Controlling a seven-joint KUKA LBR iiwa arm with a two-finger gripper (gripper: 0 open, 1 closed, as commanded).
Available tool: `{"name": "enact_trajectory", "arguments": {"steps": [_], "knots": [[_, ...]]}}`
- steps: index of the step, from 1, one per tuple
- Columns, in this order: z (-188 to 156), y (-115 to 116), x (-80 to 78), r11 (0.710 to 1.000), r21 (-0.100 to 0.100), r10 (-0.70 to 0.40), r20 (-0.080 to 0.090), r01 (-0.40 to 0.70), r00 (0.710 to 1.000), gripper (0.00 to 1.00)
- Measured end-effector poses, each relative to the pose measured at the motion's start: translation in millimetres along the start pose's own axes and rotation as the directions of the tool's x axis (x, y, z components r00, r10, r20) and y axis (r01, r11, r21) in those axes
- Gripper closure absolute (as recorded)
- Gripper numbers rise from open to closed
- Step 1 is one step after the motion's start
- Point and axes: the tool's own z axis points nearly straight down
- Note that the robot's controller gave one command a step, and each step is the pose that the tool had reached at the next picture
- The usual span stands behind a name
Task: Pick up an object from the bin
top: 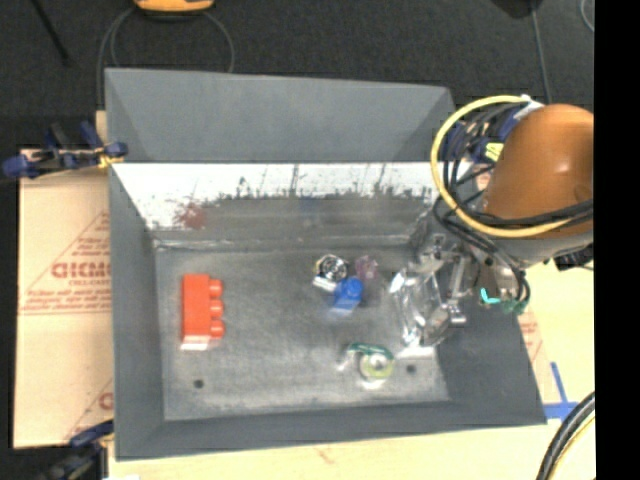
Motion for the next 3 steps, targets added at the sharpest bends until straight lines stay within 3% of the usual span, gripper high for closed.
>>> {"name": "enact_trajectory", "arguments": {"steps": [1, 2, 3], "knots": [[137, 39, 37.5, 0.998, 0.002, -0.059, 0.013, 0.059, 0.998, 0.00], [121, 26, 39.5, 0.997, 0.000, 0.079, 0.008, -0.080, 0.997, 0.00], [122, 33, 45.9, 0.992, -0.002, 0.130, 0.005, -0.130, 0.991, 0.00]]}}
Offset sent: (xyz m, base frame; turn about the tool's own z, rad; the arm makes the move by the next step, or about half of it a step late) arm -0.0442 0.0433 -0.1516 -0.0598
